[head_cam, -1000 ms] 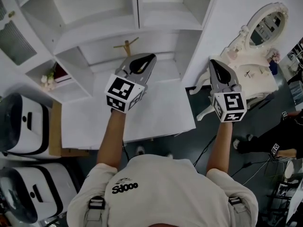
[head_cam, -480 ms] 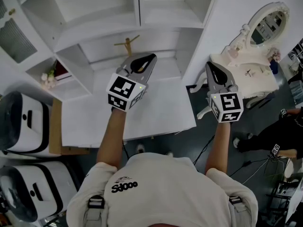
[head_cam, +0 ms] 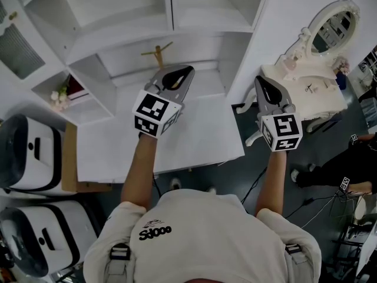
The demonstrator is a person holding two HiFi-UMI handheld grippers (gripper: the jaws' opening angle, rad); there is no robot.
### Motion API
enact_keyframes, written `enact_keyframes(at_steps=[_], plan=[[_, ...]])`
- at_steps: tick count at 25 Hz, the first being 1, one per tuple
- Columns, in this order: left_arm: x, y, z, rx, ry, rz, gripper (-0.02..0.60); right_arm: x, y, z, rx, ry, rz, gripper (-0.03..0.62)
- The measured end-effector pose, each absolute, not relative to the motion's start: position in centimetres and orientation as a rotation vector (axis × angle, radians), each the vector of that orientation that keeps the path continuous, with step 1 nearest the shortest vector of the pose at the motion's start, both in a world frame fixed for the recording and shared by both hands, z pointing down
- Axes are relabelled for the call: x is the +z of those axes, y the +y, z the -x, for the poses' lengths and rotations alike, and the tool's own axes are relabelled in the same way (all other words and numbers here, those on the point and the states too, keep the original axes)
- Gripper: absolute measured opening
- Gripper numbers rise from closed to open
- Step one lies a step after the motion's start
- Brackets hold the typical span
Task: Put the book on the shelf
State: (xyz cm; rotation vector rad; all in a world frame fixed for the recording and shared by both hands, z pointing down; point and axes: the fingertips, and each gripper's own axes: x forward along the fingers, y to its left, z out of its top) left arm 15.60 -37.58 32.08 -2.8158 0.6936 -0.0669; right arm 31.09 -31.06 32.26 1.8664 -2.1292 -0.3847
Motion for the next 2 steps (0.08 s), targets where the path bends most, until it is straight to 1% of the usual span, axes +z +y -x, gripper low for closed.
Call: enact_keyframes(at_steps=[2], plan=[[32.18,-37.69,-15.55,-0.069,0.693,2.817,0.018,32.37,-31.16,-31.06,-0.381,-2.130,-1.866,0.002]])
